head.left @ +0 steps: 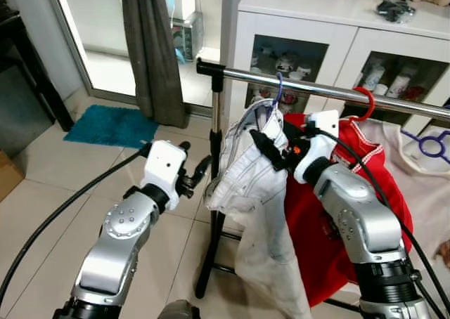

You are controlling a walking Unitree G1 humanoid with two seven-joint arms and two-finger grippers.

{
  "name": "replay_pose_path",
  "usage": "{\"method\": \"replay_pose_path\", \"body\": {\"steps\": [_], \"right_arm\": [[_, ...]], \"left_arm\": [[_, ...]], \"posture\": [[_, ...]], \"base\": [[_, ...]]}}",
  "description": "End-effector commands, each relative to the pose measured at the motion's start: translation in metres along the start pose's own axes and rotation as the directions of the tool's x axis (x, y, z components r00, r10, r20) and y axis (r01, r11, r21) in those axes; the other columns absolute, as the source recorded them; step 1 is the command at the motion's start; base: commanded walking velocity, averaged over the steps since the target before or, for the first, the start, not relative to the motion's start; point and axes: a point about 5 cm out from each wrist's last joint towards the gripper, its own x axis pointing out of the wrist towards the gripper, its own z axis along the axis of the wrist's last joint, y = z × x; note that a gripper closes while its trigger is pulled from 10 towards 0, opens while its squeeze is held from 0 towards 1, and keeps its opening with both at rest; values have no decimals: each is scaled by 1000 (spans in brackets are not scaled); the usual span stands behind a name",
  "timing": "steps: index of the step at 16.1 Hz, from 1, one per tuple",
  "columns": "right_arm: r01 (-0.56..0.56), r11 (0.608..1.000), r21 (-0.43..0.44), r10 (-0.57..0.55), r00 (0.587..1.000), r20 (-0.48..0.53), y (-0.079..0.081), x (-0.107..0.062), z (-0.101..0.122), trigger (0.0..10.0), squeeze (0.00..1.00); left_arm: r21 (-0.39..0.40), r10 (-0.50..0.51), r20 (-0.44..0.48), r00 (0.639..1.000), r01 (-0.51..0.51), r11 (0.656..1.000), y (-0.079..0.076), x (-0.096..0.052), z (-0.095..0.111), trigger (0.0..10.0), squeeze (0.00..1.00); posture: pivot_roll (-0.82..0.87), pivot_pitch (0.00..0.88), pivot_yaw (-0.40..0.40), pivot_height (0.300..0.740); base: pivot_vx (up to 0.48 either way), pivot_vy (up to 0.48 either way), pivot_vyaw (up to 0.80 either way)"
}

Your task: Hang hanger

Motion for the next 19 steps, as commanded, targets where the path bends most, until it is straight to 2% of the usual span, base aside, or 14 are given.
{"method": "replay_pose_path", "body": {"steps": [1,7,11,12,15,16,17,19], "right_arm": [[30,1000,-9,-30,999,-32,-3,3,-2,10000,1000],[11,1000,-24,-11,1000,18,4,13,5,10000,1000],[85,988,-127,-88,996,-19,1,7,0,10000,1000],[105,984,-144,-111,993,-34,1,6,-5,10000,0],[191,971,-140,-198,980,-33,-5,8,-12,10000,0],[235,962,-140,-238,971,-4,-7,8,-10,10000,0],[268,956,-120,-258,962,86,-7,7,1,10000,0],[281,956,-83,-265,950,164,-8,1,10,10000,0]], "left_arm": [[5,-11,-5,1000,11,1000,-2,2,1,10000,345],[0,-6,-13,1000,6,1000,-2,1,0,10000,329],[38,29,-33,999,-28,999,2,0,-6,10000,294],[35,28,-33,999,-27,999,1,0,-6,10000,251],[38,27,-38,999,-26,999,1,2,-6,10000,224],[39,30,-40,999,-28,999,2,2,-6,10000,231],[33,45,-40,998,-44,999,5,2,-6,10000,231],[24,56,-44,997,-55,998,6,1,-8,10000,212]], "posture": [[143,0,4,740],[152,0,-4,740],[145,0,-6,740],[143,0,-5,740],[148,0,-4,740],[150,0,-5,740],[150,0,-5,740],[154,0,-9,740]], "base": [[0,0,0],[0,0,0],[0,0,0],[0,0,0],[0,0,0],[0,0,0],[0,0,0],[0,0,0]]}}
